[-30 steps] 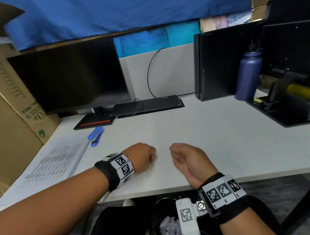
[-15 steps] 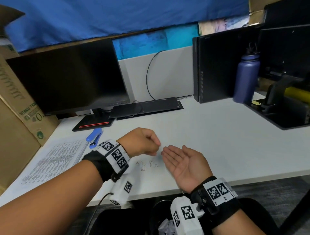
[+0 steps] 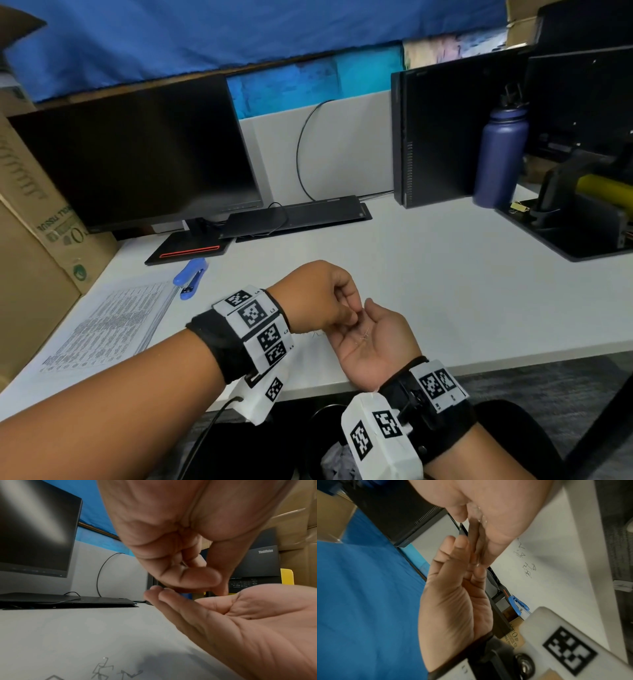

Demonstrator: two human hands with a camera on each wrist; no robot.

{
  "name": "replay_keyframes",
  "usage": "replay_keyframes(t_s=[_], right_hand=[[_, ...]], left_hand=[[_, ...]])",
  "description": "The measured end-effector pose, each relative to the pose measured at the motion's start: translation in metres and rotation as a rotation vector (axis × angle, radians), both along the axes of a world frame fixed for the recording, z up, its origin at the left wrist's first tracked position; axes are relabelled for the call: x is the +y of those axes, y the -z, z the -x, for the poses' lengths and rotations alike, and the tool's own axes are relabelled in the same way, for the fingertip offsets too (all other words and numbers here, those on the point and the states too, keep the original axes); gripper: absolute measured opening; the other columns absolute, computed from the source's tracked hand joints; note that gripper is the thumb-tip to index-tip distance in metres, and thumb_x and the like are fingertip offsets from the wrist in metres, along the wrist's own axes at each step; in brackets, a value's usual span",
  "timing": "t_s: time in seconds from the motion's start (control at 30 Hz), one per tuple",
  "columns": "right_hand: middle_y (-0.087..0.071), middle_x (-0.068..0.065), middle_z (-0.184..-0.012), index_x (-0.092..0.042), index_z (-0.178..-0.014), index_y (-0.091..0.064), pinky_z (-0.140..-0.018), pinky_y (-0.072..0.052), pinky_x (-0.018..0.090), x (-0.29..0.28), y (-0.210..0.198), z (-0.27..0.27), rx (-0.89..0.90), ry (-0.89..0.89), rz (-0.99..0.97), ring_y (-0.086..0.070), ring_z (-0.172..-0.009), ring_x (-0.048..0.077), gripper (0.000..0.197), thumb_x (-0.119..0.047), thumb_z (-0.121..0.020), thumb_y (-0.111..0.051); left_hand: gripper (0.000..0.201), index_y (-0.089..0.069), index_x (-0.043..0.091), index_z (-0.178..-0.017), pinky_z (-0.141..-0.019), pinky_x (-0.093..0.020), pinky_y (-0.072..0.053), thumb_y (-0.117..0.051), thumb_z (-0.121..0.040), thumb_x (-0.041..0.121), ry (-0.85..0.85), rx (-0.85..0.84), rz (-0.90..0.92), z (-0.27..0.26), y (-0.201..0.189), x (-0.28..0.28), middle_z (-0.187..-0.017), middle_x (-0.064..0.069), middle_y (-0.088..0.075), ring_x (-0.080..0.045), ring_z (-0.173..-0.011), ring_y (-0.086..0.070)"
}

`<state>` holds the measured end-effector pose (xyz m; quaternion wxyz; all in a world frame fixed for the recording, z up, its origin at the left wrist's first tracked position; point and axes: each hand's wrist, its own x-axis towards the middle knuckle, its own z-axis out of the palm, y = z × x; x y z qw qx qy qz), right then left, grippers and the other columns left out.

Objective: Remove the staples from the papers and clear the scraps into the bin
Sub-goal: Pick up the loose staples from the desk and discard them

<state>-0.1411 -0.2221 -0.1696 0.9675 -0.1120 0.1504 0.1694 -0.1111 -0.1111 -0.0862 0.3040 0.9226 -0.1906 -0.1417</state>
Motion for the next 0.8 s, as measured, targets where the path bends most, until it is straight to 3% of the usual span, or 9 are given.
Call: replay_keyframes(t_s=[0.07,0.13,0.27,0.33,0.43,0.57,0.67,0.73,0.8], right_hand=[[-0.071,0.023,-0.114,0.005,-0.125,-0.058,-0.092,-0.054,0.046,0.002,-0.002,0.001,-0.022,-0.006,0.018,-0.07,-0.102,0.033,0.046,-0.027,-0.105,-0.031],[-0.07,0.022,-0.116,0.005,-0.126,-0.057,-0.09,-0.053,0.05,0.005,-0.004,0.002,-0.053,-0.01,0.042,-0.068,-0.108,0.033,0.044,-0.023,-0.105,-0.03],[-0.069,0.022,-0.119,0.004,-0.129,-0.056,-0.086,-0.058,0.049,0.006,-0.001,0.0,-0.042,-0.027,0.01,-0.066,-0.113,0.033,0.043,-0.023,-0.105,-0.033],[-0.068,0.024,-0.12,0.006,-0.129,-0.055,-0.094,-0.055,0.047,0.006,-0.001,0.001,-0.042,-0.032,0.004,-0.065,-0.115,0.034,0.044,-0.024,-0.104,-0.034],[-0.068,0.027,-0.117,0.01,-0.122,-0.058,-0.104,-0.047,0.046,0.001,-0.003,0.0,-0.039,-0.033,0.044,-0.065,-0.114,0.037,0.044,-0.024,-0.104,-0.037],[-0.069,0.027,-0.115,0.01,-0.119,-0.06,-0.102,-0.049,0.045,-0.02,-0.002,-0.011,-0.018,0.034,0.113,-0.064,-0.112,0.038,0.043,-0.025,-0.103,-0.041],[-0.069,0.025,-0.116,0.009,-0.121,-0.059,-0.102,-0.049,0.044,-0.036,0.0,-0.019,0.0,0.095,0.132,-0.064,-0.112,0.038,0.043,-0.025,-0.103,-0.041],[-0.069,0.024,-0.117,0.009,-0.121,-0.06,-0.1,-0.05,0.044,-0.041,0.0,-0.02,0.004,0.11,0.136,-0.065,-0.112,0.037,0.042,-0.025,-0.103,-0.041],[-0.068,0.024,-0.117,0.009,-0.12,-0.06,-0.1,-0.05,0.044,-0.04,0.001,-0.02,0.008,0.108,0.147,-0.064,-0.112,0.037,0.042,-0.025,-0.103,-0.041]], left_hand=[[0.01,-0.075,0.009,-0.09,-0.054,-0.015,-0.051,-0.076,-0.082,0.003,-0.004,0.053,0.038,0.0,-0.001,0.003,-0.08,-0.006,-0.076,-0.005,-0.06,-0.067],[0.014,-0.077,0.009,-0.093,-0.056,-0.017,-0.053,-0.072,-0.084,-0.001,0.0,0.112,0.091,0.0,-0.002,0.006,-0.084,-0.009,-0.077,-0.009,-0.067,-0.07],[0.014,-0.075,0.011,-0.091,-0.063,-0.017,-0.055,-0.076,-0.082,0.001,0.017,0.08,0.088,-0.001,0.0,0.009,-0.076,-0.001,-0.074,-0.008,-0.068,-0.071],[0.011,-0.074,0.008,-0.091,-0.056,-0.014,-0.051,-0.078,-0.081,0.004,0.01,0.068,0.085,-0.002,0.0,0.011,-0.071,0.004,-0.073,-0.004,-0.061,-0.068],[0.01,-0.077,0.012,-0.096,-0.055,-0.013,-0.051,-0.074,-0.087,0.016,-0.027,0.009,0.038,-0.009,-0.003,0.022,-0.078,0.003,-0.075,0.0,-0.062,-0.066],[0.017,-0.076,0.014,-0.101,-0.058,-0.017,-0.056,-0.06,-0.096,0.017,-0.237,-0.102,-0.126,-0.031,0.007,0.061,-0.08,-0.002,-0.071,-0.012,-0.067,-0.067],[0.024,-0.067,0.014,-0.116,-0.064,-0.022,-0.056,-0.056,-0.095,0.02,-0.287,-0.011,-0.436,-0.034,0.024,0.085,-0.088,0.006,-0.064,-0.011,-0.068,-0.067],[0.034,-0.06,0.018,-0.123,-0.073,-0.025,-0.055,-0.059,-0.09,0.027,-0.274,0.044,-0.585,-0.03,0.036,0.088,-0.097,0.006,-0.06,-0.012,-0.08,-0.067],[0.039,-0.059,0.018,-0.126,-0.087,-0.028,-0.052,-0.06,-0.088,0.028,-0.24,0.029,-0.622,-0.027,0.045,0.084,-0.107,0.004,-0.063,-0.015,-0.098,-0.063]])
